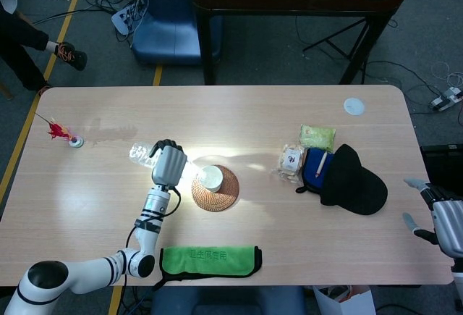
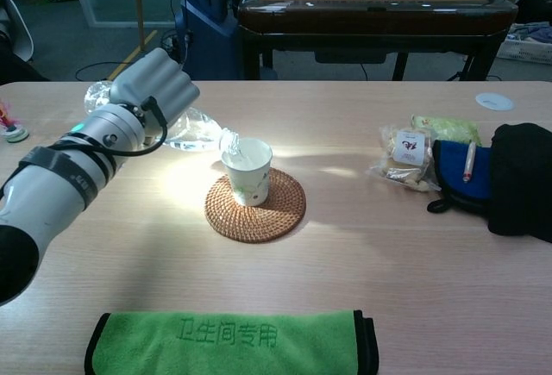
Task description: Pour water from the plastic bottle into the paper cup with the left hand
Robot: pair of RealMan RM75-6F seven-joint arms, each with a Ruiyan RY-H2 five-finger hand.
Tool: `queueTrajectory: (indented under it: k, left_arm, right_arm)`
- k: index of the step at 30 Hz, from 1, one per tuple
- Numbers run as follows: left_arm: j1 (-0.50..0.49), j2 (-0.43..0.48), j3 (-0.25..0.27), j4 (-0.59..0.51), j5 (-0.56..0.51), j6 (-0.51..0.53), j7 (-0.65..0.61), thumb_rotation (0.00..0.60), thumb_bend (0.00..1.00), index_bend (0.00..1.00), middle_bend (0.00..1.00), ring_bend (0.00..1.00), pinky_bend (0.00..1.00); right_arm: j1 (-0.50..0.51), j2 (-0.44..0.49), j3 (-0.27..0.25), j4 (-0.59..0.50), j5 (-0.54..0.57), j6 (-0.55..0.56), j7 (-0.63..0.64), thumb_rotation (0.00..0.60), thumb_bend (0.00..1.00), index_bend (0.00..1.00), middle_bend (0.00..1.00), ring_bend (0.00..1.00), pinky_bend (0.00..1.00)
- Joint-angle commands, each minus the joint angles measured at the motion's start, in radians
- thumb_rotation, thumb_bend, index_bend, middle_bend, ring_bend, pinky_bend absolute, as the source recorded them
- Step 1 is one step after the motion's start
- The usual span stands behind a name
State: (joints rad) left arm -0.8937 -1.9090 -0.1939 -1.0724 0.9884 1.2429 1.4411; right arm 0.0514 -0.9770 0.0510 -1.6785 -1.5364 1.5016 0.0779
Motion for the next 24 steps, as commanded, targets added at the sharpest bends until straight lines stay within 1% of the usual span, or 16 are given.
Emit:
queueTrajectory:
  k: [1,13,22,24]
  left_arm:
    - [0.000,0.000,0.001,0.001,0.001,0.000,0.006,0.600,0.05,0.67,0.82,0.60,0.68]
    - [0.006,0.001,-0.010,-0.013,-0.014,-0.002,-0.002,0.600,0.05,0.67,0.82,0.60,0.68]
    - [0.018,-0.003,-0.032,-0.032,-0.046,-0.011,-0.048,0.600,0.05,0.67,0.83,0.61,0.68]
    - [0.017,-0.003,-0.030,-0.032,-0.047,-0.013,-0.051,0.600,0.05,0.67,0.83,0.61,0.68]
  right_arm:
    - [0.000,0.000,0.000,0.000,0.000,-0.001,0.000,0.600,0.30,0.24,0.29,0.33,0.47]
    - [0.001,0.000,-0.001,0.000,0.001,-0.005,-0.001,0.600,0.30,0.24,0.29,0.33,0.47]
    - [0.002,-0.001,-0.001,0.000,0.003,-0.007,-0.002,0.600,0.30,0.24,0.29,0.33,0.47]
    - [0.002,-0.001,0.000,0.000,0.003,-0.007,-0.002,0.600,0.30,0.24,0.29,0.33,0.47]
